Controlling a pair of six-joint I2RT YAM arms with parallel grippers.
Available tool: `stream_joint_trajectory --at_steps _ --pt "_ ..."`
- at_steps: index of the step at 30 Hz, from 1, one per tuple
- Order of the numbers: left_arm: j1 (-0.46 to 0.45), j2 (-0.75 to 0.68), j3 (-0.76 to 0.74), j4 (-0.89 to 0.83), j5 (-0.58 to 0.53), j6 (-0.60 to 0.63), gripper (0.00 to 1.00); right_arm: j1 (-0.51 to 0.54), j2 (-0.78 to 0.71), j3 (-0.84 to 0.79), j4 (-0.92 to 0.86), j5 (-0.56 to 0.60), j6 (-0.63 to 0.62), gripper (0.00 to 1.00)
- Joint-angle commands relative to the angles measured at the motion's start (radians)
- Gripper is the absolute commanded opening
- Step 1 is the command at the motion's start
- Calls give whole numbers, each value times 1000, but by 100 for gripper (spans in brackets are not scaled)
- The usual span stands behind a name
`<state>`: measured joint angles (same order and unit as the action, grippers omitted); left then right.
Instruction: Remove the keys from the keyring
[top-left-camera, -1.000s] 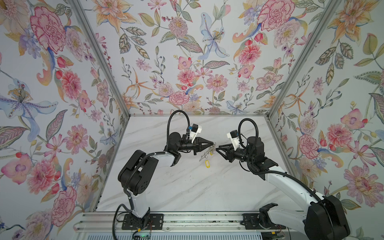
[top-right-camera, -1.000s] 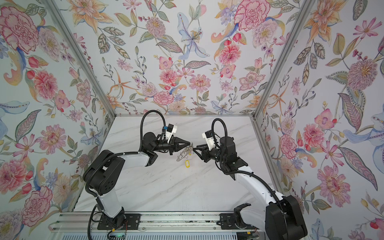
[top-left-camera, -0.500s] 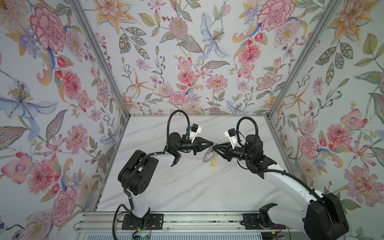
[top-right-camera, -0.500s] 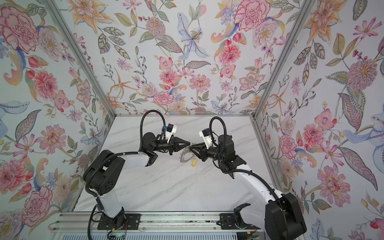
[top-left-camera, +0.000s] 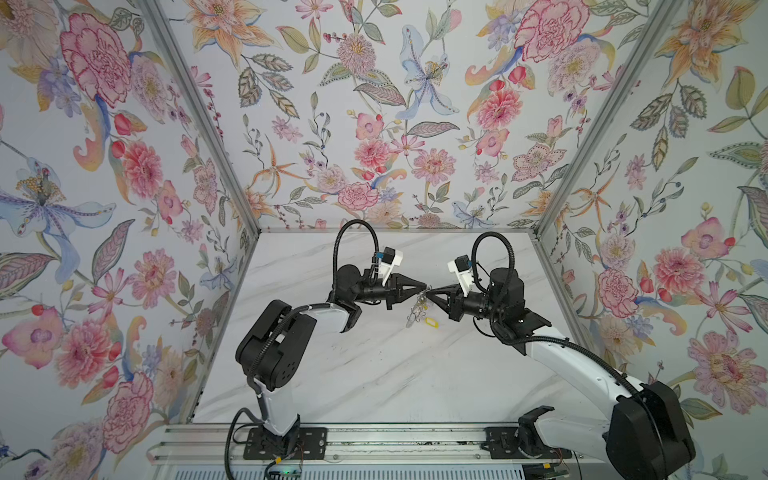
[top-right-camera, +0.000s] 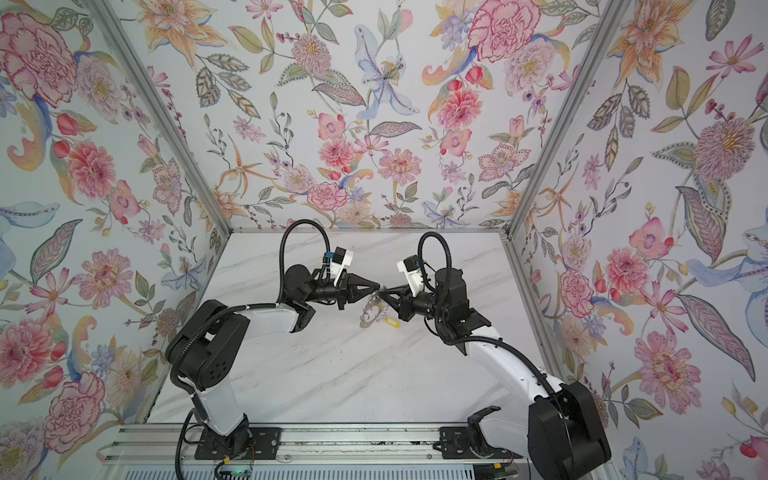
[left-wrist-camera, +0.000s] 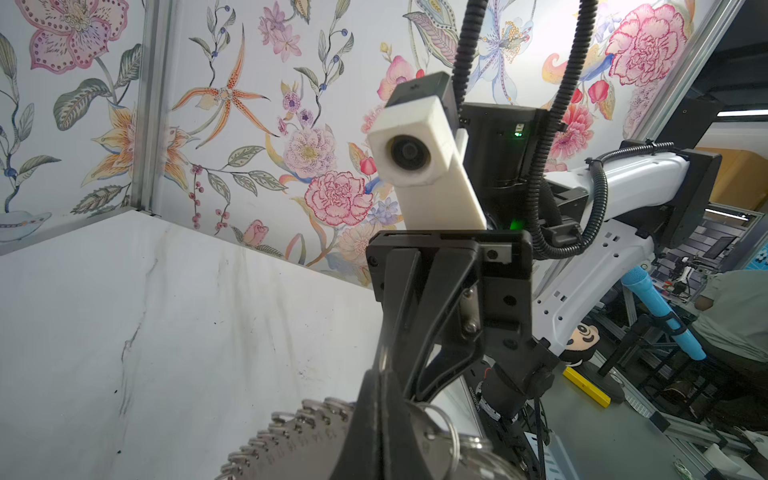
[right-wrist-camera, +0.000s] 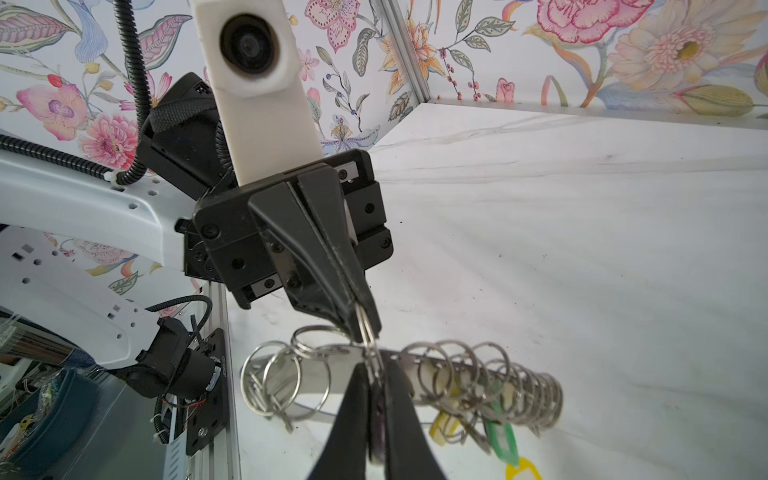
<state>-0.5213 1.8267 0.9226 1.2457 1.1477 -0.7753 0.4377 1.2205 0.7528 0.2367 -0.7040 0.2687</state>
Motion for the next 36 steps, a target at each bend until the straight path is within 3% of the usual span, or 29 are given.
stream_joint_trajectory --at_steps 1,7,22,36 --pt "22 -34 -11 58 -6 -4 0 -10 -14 27 -14 -28 -6 7" --pt "35 -43 -18 55 -6 -4 0 -36 -40 9 -20 -38 1 0" --pt "44 -57 -30 41 -6 10 0 -89 -82 -1 -44 -57 3 0" --pt "40 -49 -40 38 7 28 0 -73 -124 39 -60 -20 43 0"
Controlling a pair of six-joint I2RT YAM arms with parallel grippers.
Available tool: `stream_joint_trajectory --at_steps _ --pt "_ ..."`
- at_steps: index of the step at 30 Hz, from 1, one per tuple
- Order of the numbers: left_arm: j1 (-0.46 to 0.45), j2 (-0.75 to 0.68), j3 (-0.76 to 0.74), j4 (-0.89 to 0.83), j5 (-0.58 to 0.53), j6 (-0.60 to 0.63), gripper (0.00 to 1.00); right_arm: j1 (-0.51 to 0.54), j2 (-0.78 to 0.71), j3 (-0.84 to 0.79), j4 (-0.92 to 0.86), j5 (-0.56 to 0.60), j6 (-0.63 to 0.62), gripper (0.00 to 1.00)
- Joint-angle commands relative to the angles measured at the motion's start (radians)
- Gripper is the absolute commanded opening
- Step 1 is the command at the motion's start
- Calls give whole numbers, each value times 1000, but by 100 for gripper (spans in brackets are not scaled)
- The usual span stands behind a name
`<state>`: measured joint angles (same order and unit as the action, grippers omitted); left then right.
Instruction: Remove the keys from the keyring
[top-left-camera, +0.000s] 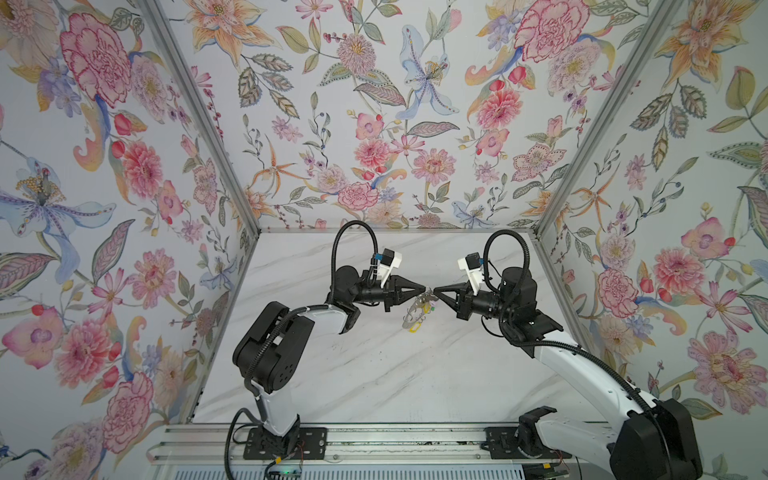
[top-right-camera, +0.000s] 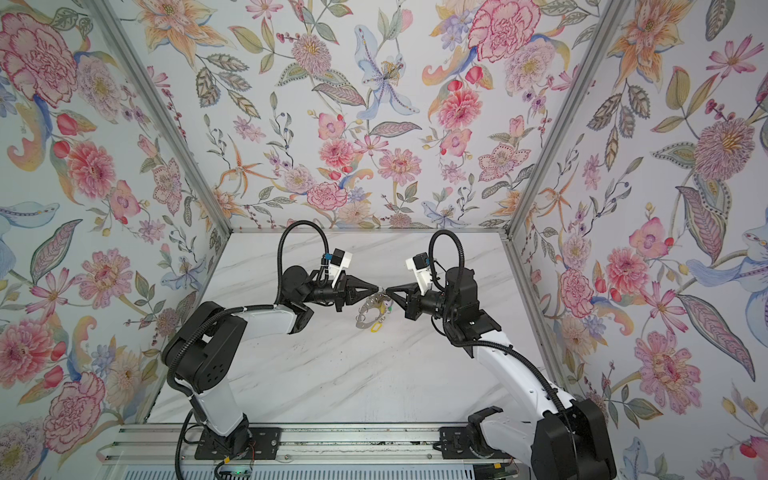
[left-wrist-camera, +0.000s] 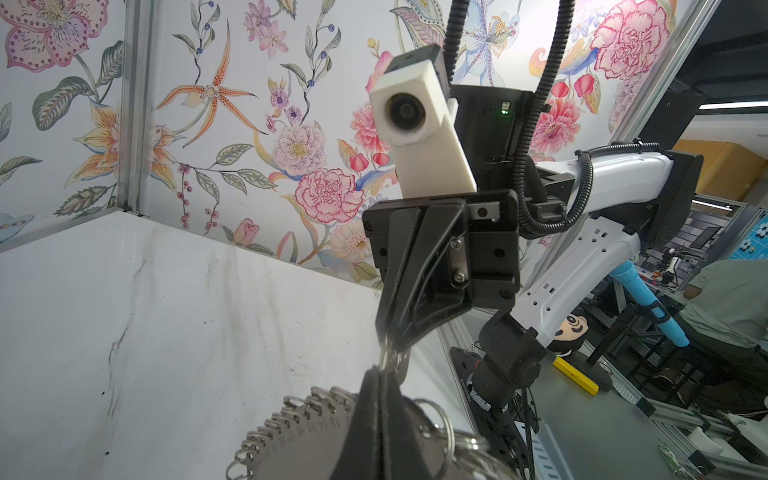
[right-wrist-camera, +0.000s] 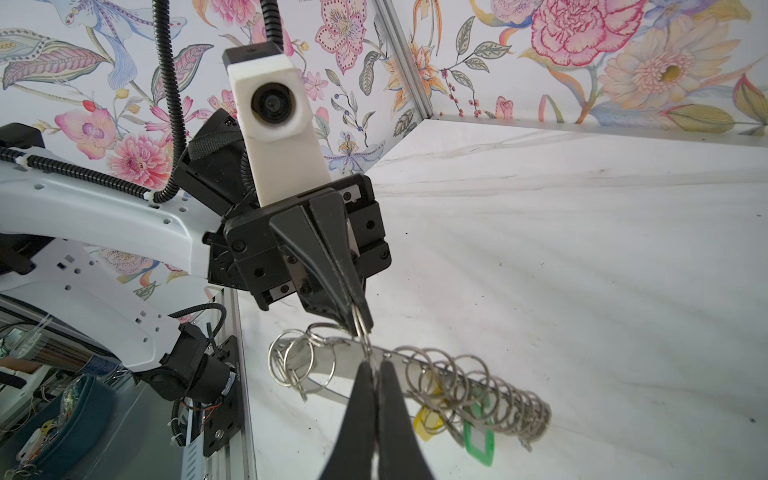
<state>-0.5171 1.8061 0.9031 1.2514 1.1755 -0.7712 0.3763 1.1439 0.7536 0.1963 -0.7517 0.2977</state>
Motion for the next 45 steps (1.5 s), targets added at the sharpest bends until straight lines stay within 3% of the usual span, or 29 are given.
stream_joint_trajectory --at_steps 1,9,11,15,45 --pt "35 -28 -22 29 -22 28 0 -4 -51 47 -30 36 9 0" --pt "32 -19 -38 109 20 26 0 60 -64 104 -102 83 -20 0" --pt "31 4 -43 225 42 -41 0 78 -67 115 -119 97 -31 0" --pt "31 98 -2 538 87 -298 0 112 -67 142 -177 135 -67 0" --pt "25 96 11 539 107 -296 0 296 -115 230 -365 350 -206 0"
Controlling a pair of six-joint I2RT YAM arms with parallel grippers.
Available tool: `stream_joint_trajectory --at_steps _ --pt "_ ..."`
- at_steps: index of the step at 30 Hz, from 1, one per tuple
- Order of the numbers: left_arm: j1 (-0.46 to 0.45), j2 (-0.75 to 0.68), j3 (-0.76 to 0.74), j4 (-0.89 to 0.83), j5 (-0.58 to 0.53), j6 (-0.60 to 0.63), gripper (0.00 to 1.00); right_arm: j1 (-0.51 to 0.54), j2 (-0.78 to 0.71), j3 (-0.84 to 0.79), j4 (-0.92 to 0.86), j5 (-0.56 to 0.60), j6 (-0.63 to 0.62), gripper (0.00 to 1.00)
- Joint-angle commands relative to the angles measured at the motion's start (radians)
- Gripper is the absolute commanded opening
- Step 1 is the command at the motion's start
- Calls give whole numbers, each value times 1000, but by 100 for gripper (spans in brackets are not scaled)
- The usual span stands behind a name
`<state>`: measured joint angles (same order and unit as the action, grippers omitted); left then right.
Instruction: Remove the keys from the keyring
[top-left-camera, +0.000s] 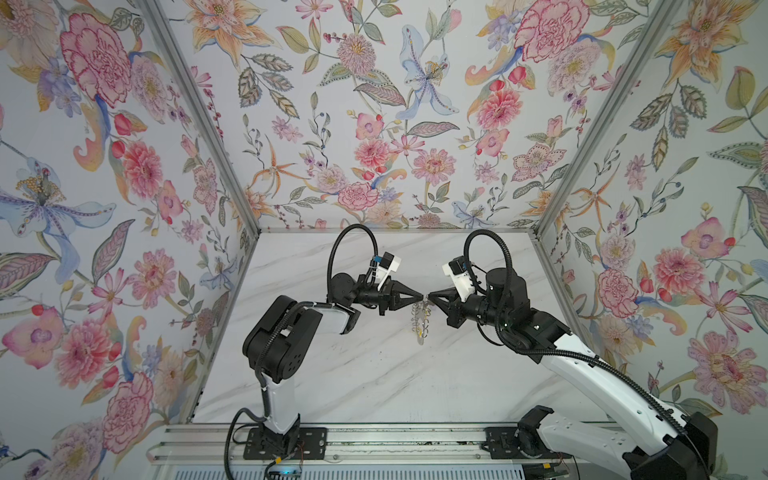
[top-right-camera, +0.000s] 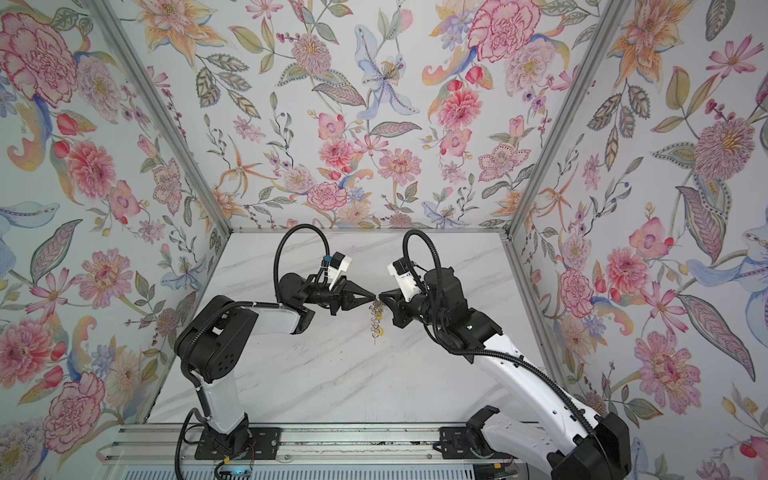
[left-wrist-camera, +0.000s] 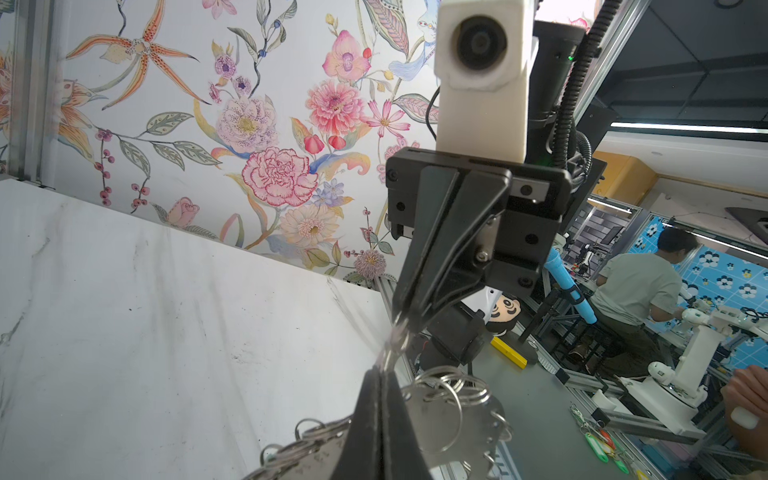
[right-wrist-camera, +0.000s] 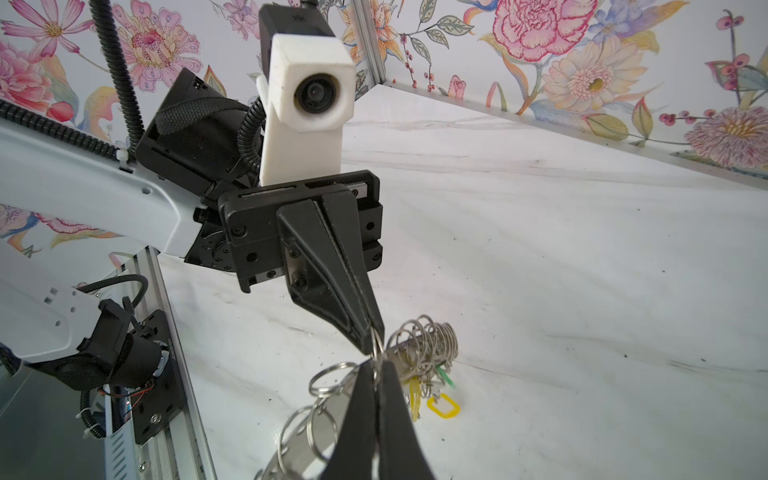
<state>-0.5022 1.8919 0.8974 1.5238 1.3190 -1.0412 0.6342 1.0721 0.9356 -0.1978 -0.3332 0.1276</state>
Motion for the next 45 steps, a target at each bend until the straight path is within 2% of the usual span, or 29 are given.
stream_joint_trajectory --at_steps 1,12,15,16,18,19,20,21,22,23,24,29,36,39,40,43,45 --pt "10 9 15 266 -35 -26 0 38 -48 47 25 -55 -36 0" --pt "-2 12 17 260 -30 -16 0 33 -51 66 -3 74 -36 0" --pt "-12 -4 5 194 -39 46 0 31 -33 88 -6 92 -38 0" --pt "-17 -25 -4 132 -50 105 0 30 -27 96 -9 95 -39 0" --pt "-31 -97 -21 -176 -96 345 0 28 -6 118 -24 108 -44 0" --pt "-48 -153 -13 -459 -150 560 0 28 3 128 -32 114 -48 0" --pt "-77 -210 25 -828 -254 848 0 29 11 136 -38 118 -52 0" --pt "-113 -238 75 -1085 -356 1055 0 27 16 141 -42 123 -55 0" --pt "-147 -244 125 -1241 -428 1179 0 27 20 145 -42 126 -57 0" --pt "-153 -235 157 -1307 -429 1224 0 26 23 149 -42 128 -61 0" --pt "-149 -227 165 -1308 -407 1214 0 25 27 152 -43 130 -63 0" --pt "-165 -245 145 -1308 -478 1223 0 22 42 172 -60 144 -81 0" --pt "-166 -269 102 -1225 -461 1175 0 21 62 158 -78 168 -88 0" --pt "-165 -286 71 -1181 -486 1175 0 -28 54 112 -77 162 -62 0" --pt "-164 -295 45 -1134 -491 1131 0 -40 50 93 -76 156 -47 0" --pt "-150 -311 -27 -954 -469 1026 0 -77 45 37 -73 145 7 7" --pt "-147 -308 -46 -897 -465 993 0 -113 44 -1 -72 123 47 15"
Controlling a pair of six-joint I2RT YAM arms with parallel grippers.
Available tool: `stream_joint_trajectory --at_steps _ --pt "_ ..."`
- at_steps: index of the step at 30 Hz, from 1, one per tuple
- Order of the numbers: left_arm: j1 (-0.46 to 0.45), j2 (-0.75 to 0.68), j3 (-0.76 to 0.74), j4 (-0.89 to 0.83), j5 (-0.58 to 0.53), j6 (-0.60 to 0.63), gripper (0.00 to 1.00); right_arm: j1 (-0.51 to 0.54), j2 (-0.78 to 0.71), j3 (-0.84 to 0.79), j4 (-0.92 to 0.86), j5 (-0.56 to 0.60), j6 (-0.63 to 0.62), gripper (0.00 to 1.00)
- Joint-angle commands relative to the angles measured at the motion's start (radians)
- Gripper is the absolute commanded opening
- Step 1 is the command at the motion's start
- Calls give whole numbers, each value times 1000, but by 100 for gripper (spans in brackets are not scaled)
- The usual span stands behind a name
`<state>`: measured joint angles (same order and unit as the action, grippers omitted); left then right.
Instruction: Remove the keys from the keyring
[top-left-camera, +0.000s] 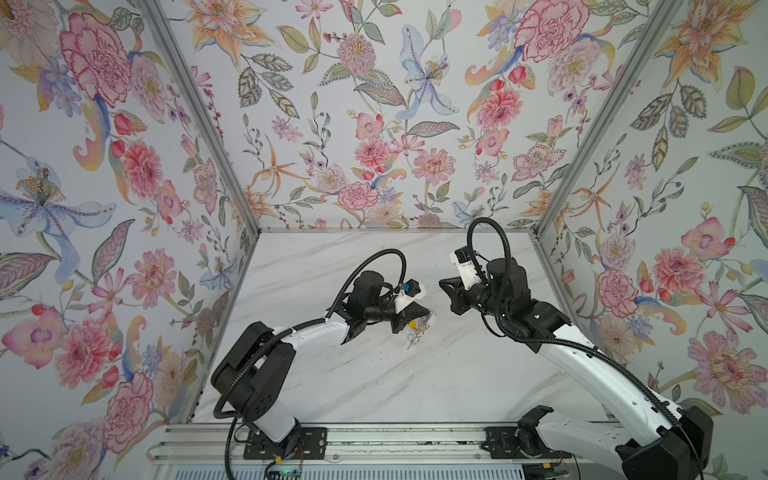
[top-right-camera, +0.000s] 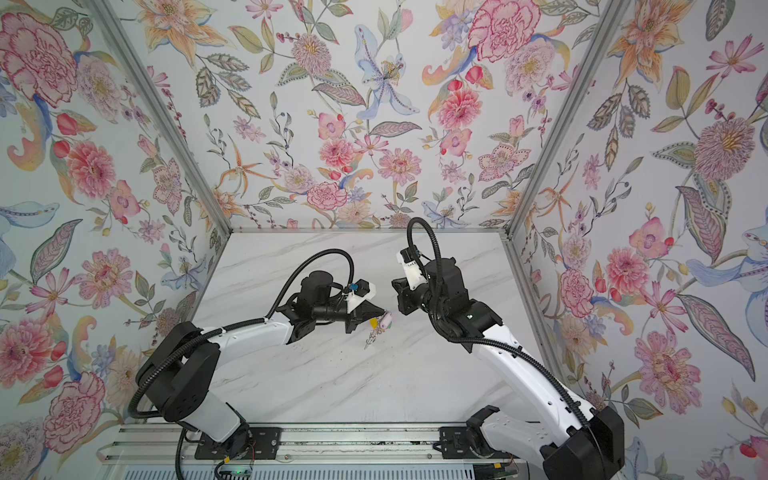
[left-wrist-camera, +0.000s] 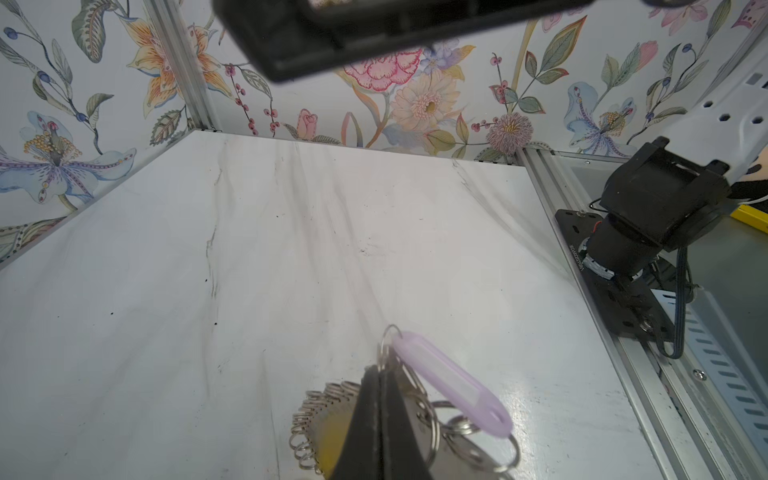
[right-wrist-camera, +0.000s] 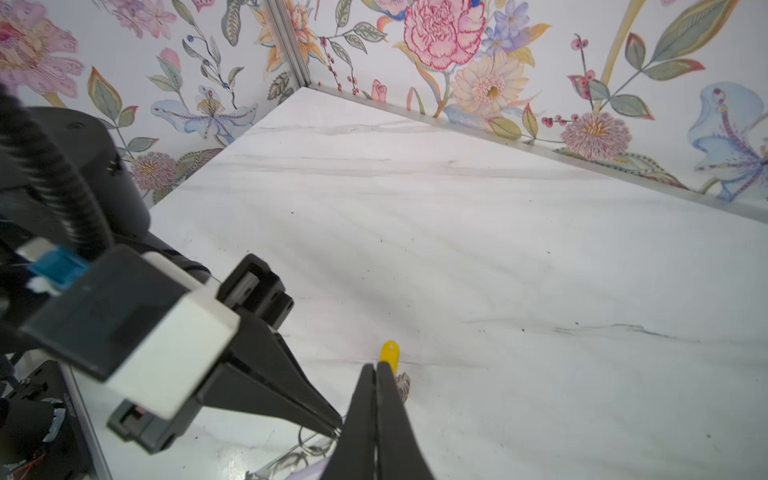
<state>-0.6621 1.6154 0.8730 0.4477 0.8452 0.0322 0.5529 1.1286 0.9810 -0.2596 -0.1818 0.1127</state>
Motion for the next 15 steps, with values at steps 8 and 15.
stream_joint_trajectory --at_steps 8,15 --pt "13 -76 -56 216 -40 -66 0 -103 -28 -207 122 -244 182 36" --pt "11 -100 -74 217 -58 -46 0 -134 -20 -222 193 -317 214 39"
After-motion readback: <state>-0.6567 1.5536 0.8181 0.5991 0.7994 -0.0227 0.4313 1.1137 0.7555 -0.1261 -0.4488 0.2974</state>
